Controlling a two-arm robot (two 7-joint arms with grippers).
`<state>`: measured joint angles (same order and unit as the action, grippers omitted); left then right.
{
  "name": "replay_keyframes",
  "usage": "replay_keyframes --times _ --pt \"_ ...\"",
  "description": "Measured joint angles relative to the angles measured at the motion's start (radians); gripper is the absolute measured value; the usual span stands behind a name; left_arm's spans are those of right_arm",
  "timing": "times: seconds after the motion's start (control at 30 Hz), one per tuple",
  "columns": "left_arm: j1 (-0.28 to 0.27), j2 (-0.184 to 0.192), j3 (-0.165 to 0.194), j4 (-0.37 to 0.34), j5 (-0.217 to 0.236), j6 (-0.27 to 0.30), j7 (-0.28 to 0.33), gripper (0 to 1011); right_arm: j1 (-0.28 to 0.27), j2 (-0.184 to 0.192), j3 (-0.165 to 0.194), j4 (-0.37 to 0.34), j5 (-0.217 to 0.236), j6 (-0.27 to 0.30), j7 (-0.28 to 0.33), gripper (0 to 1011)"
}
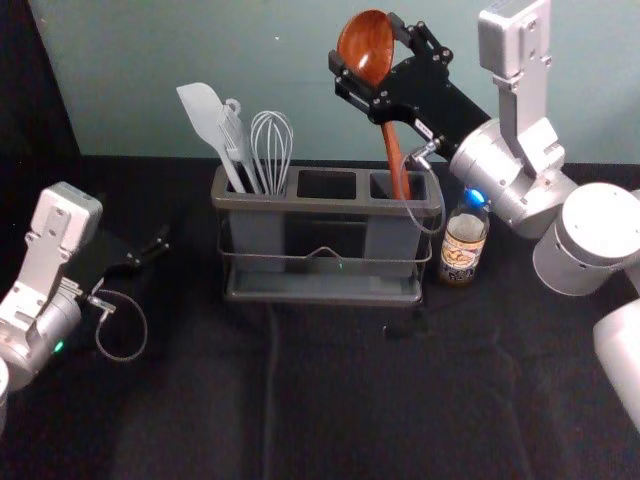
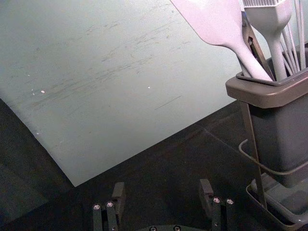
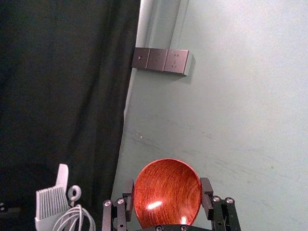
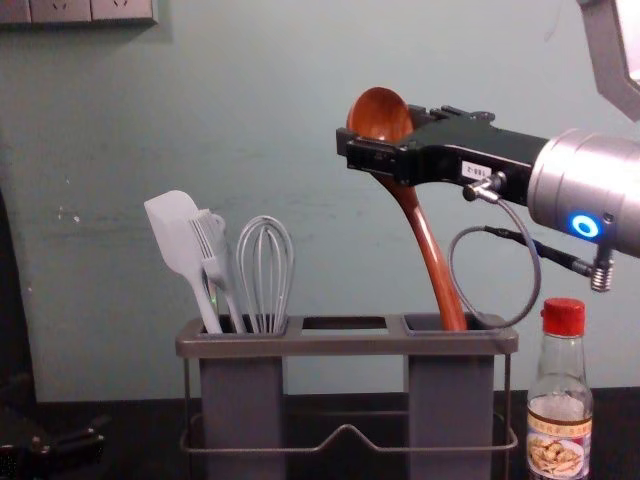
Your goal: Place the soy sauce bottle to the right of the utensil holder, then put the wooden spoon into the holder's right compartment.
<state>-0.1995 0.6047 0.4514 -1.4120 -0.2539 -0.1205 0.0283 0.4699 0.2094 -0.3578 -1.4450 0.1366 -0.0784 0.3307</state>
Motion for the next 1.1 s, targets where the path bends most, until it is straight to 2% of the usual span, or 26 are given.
replay_keyframes --times 0.7,1.1 --pt "0.000 0.000 0.000 0.000 0.000 0.000 0.000 1005 -0.104 0.062 0.039 -0.159 0.032 0.073 -0.006 839" --pt "0.000 0.000 0.000 0.000 0.000 0.000 0.000 1005 -0.137 0.082 0.053 -0.195 0.044 0.099 -0.013 840"
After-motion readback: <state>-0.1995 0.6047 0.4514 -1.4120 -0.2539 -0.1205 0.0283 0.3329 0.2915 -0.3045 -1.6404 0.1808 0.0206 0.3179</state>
